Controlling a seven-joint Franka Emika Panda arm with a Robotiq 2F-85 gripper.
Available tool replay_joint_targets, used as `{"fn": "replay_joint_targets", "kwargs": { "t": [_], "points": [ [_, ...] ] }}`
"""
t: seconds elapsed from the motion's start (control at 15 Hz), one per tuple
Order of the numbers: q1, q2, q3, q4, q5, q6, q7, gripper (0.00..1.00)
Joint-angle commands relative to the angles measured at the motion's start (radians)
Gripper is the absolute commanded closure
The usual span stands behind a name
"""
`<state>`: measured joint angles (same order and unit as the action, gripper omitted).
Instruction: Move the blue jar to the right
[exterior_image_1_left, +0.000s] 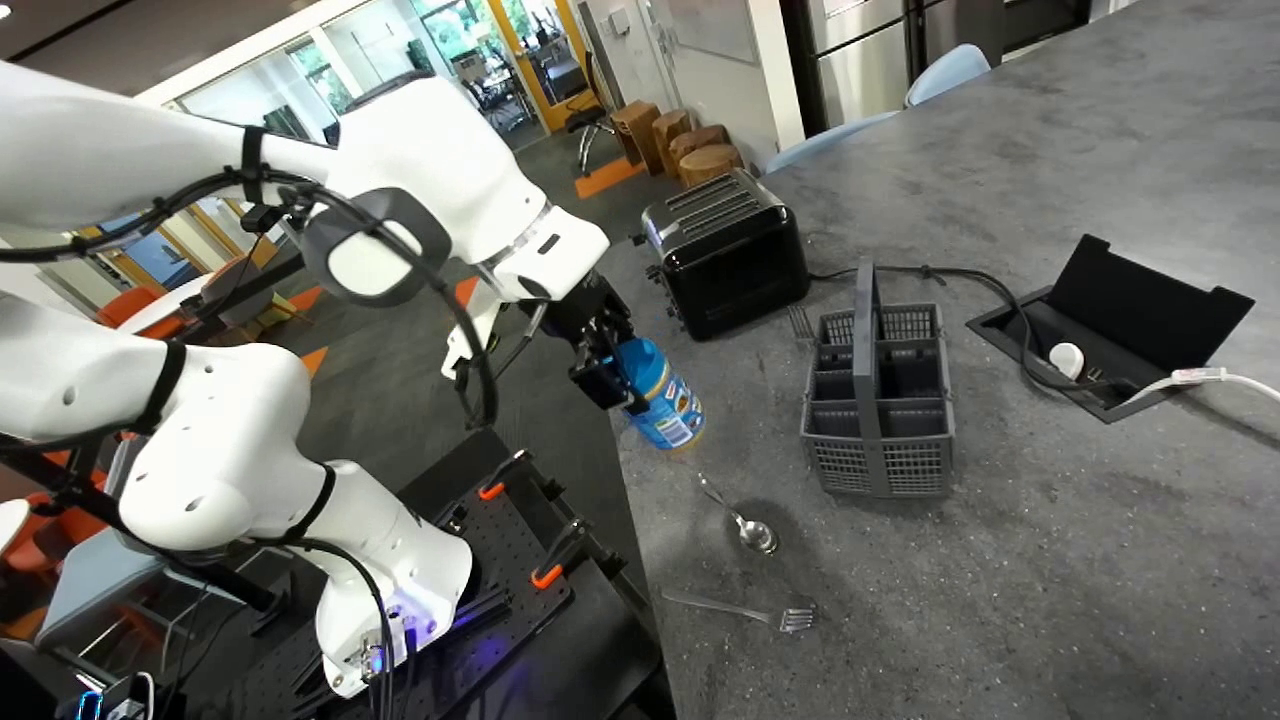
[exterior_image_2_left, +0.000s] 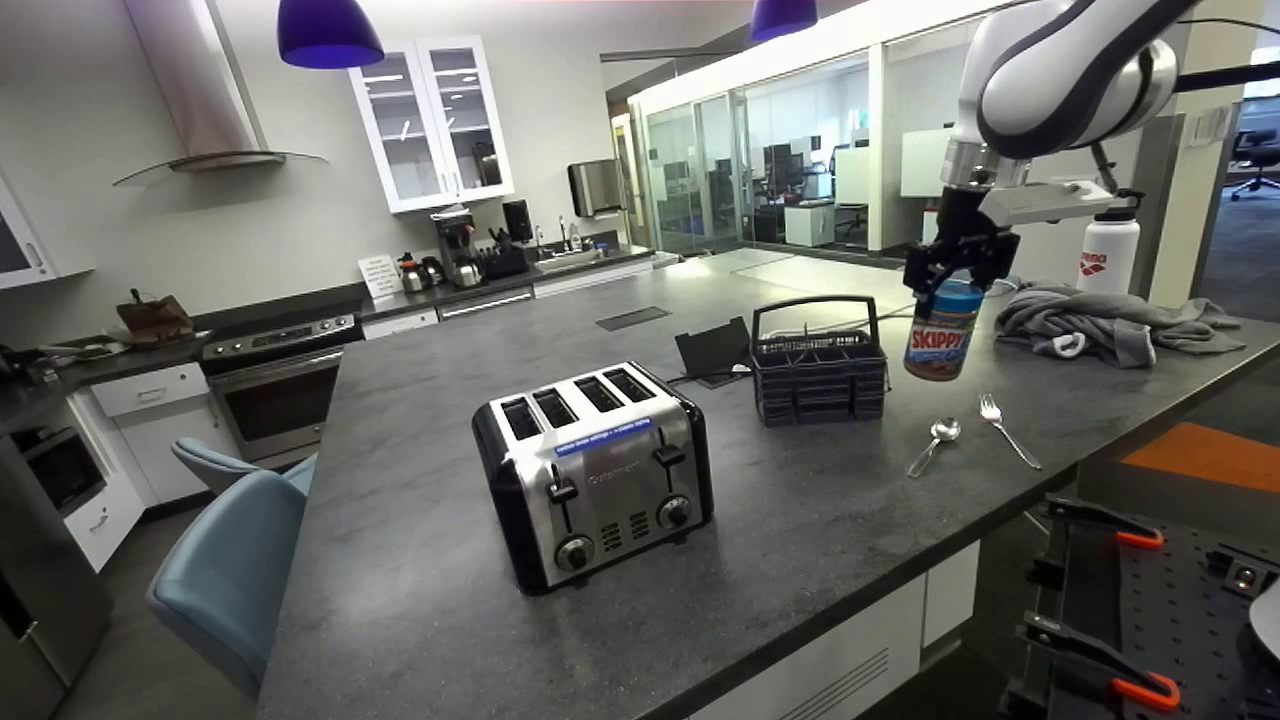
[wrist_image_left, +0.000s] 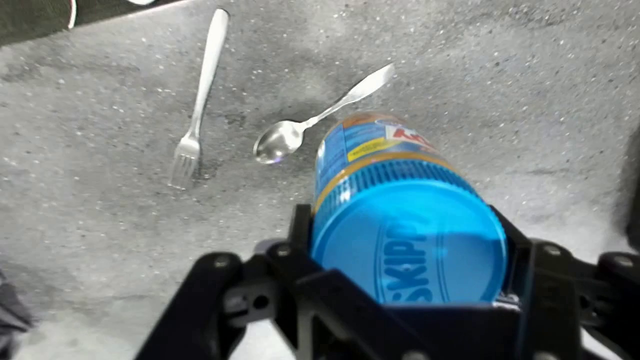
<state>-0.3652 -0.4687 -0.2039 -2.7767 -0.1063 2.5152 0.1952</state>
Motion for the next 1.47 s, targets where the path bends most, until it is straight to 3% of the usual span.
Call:
{"fn": "replay_joint_targets", "kwargs": {
  "t": [0.0, 0.2, 0.27, 0.33, 0.6, 0.67, 1.07, 1.4],
  "points": [
    [-0.130, -0.065, -0.043, 0.002, -0.024, -0.019, 0.018, 0.45],
    [-0.194, -0.054, -0.080, 0.006, -0.016, 0.032, 0.010, 0.45],
    [-0.138, -0.064, -0.093, 0.005, 0.038, 0.023, -0.041, 0.45],
    [-0.182, -0.034, -0.082, 0.005, 0.003, 0.008, -0.021, 0.20],
    [-0.152, -0.034, -0.085, 0.005, 0.021, 0.008, -0.036, 0.20],
    [-0.180, 0.019, -0.069, 0.043, -0.005, 0.027, 0.009, 0.45],
    [-0.339, 0.287, -0.088, 0.287, -0.143, 0.034, 0.193, 0.45],
    [-0.288, 0.505, -0.162, 0.475, 0.003, 0.053, 0.130, 0.45]
  ]
}}
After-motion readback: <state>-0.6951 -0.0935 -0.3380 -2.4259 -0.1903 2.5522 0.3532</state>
